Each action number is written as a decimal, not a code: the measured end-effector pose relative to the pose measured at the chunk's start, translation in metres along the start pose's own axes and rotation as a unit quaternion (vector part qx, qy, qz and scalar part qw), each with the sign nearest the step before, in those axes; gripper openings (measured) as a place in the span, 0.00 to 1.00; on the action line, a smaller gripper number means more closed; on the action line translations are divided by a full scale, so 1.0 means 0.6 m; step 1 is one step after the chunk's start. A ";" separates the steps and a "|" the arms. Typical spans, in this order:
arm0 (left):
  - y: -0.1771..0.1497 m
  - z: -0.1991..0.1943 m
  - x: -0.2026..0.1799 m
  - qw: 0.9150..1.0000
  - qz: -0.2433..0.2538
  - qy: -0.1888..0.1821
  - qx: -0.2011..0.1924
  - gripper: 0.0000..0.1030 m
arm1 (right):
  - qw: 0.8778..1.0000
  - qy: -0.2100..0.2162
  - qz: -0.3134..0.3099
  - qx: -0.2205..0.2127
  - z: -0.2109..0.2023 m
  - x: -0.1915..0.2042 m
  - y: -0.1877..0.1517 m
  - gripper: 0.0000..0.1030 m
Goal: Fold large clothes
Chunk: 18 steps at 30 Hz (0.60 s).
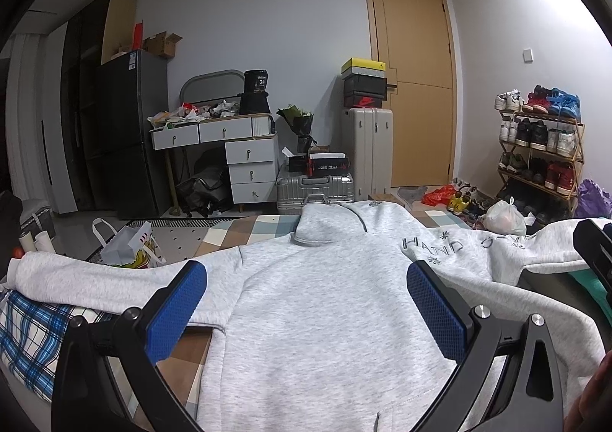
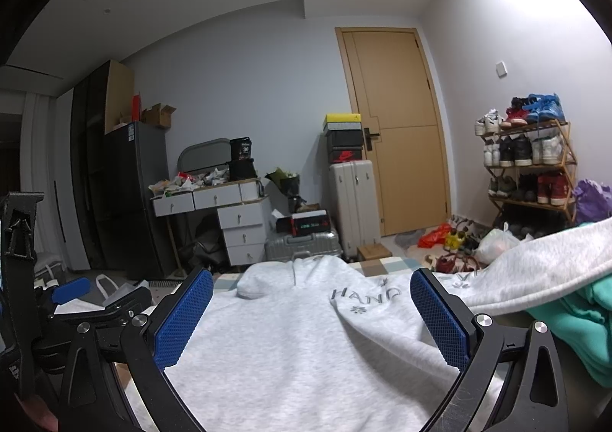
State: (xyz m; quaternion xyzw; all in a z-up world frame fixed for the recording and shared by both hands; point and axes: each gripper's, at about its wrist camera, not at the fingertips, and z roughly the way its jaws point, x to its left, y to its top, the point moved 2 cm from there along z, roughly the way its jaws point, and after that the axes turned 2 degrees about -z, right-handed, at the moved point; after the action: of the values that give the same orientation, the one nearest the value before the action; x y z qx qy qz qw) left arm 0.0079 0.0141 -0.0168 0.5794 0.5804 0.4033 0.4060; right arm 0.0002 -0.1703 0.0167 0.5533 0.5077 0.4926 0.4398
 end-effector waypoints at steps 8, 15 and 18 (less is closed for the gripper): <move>0.001 0.000 0.001 1.000 -0.001 0.001 0.000 0.99 | 1.000 -0.001 -0.001 0.001 0.001 0.000 -0.001 1.00; 0.000 0.001 0.002 1.000 0.001 0.001 0.002 0.99 | 1.000 -0.003 0.000 0.003 0.001 0.000 -0.002 1.00; -0.003 0.006 0.001 1.000 0.005 -0.004 0.010 0.99 | 1.000 -0.001 0.001 0.002 0.002 -0.002 -0.002 1.00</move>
State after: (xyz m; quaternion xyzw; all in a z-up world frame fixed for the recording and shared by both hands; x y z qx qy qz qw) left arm 0.0107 0.0145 -0.0194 0.5877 0.5798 0.3975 0.4006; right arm 0.0012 -0.1715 0.0153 0.5556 0.5076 0.4913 0.4385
